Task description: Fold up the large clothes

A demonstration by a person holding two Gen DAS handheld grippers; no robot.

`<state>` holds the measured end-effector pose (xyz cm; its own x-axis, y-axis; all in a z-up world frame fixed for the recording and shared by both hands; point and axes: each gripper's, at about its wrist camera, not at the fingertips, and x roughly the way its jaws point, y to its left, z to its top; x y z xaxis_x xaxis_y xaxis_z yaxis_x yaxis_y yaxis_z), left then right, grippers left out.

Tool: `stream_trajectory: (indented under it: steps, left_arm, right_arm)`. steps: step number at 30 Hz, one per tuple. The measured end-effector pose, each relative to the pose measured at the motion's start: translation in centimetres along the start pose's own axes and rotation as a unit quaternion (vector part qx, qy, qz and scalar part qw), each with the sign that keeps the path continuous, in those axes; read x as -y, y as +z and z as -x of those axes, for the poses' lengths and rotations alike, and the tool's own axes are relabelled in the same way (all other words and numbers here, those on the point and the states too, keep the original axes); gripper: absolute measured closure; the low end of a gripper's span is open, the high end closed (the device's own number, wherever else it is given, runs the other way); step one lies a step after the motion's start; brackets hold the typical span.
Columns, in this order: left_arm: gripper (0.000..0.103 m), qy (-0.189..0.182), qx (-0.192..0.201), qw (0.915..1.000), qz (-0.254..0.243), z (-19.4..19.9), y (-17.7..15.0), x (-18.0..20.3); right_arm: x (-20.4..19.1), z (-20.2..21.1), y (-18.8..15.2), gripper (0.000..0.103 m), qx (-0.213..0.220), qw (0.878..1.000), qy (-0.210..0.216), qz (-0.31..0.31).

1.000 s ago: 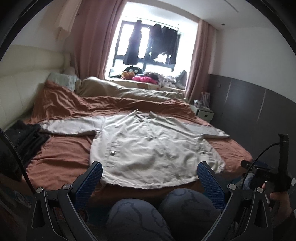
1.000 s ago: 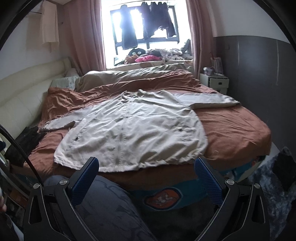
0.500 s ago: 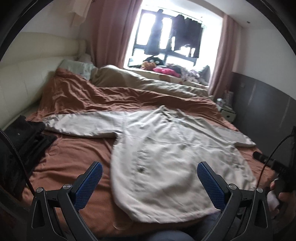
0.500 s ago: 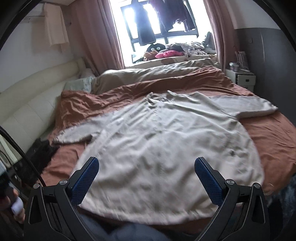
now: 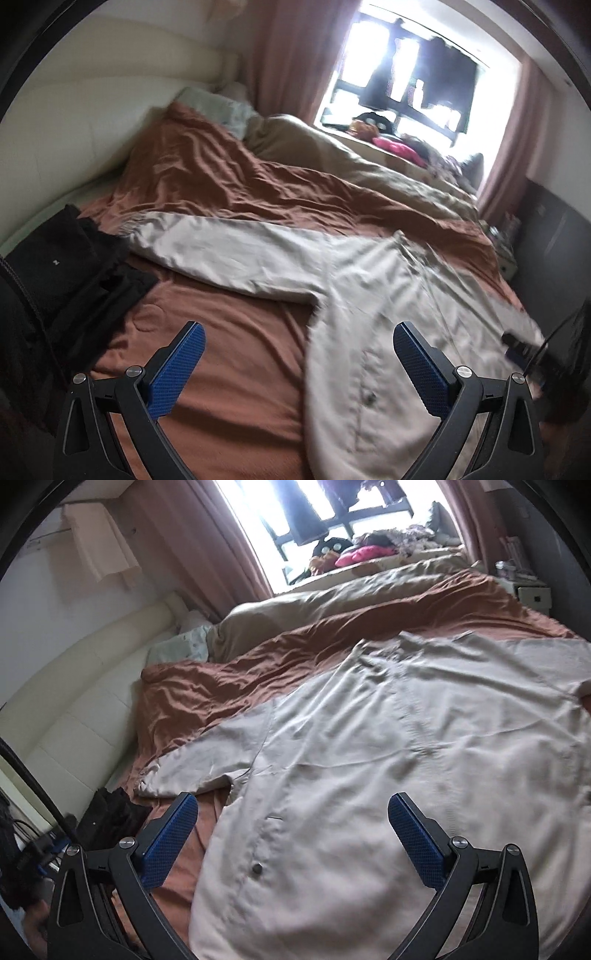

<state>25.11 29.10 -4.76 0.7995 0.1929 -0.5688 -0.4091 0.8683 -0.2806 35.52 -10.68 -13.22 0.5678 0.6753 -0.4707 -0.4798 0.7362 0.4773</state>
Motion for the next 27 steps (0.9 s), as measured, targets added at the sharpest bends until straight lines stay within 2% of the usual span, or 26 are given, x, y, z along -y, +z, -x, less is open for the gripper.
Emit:
stream_trajectory:
  steps: [5,6,8,10,13,15,17,20,27]
  left_arm:
    - [0.008,0.022,0.005,0.9996,0.016,-1.7,3.1,-2.9]
    - [0.010,0.024,0.003,0.9994,0.024,-2.4,3.8,-3.6]
    - [0.020,0.025,-0.006,0.9988,0.042,-3.6,4.8,-4.7]
    - [0.024,0.026,-0.015,0.9979,0.058,-4.9,5.5,-5.7]
    - [0.024,0.044,-0.023,0.9967,0.064,-7.0,6.5,-6.9]
    - [0.026,0.054,-0.033,0.9957,0.068,-8.7,6.9,-7.6]
    - [0.033,0.063,-0.043,0.9944,0.073,-10.4,7.1,-8.2]
    - [0.036,0.074,-0.060,0.9917,0.086,-13.1,7.3,-9.2]
    - [0.042,0.123,-0.100,0.9810,0.112,-19.3,6.7,-11.9]
  right_arm:
    - [0.0,-4.7,0.9,0.005,-0.024,1.000,0.011,-0.016]
    - [-0.1,-5.3,1.2,0.008,-0.027,0.999,0.013,-0.020]
    - [-0.5,-7.1,1.6,0.014,-0.038,0.999,0.004,-0.020]
    - [-0.6,-8.8,1.9,0.025,-0.058,0.998,0.007,-0.024]
    - [-0.9,-10.8,2.7,0.026,-0.074,0.997,0.007,-0.037]
    - [-0.9,-11.7,3.3,0.028,-0.078,0.996,0.008,-0.043]
    - [-0.8,-12.5,3.8,0.029,-0.078,0.996,0.011,-0.052]
    - [-0.8,-14.0,4.4,0.033,-0.076,0.995,0.019,-0.061]
    - [-1.3,-19.3,4.8,0.056,-0.098,0.992,0.037,-0.077]
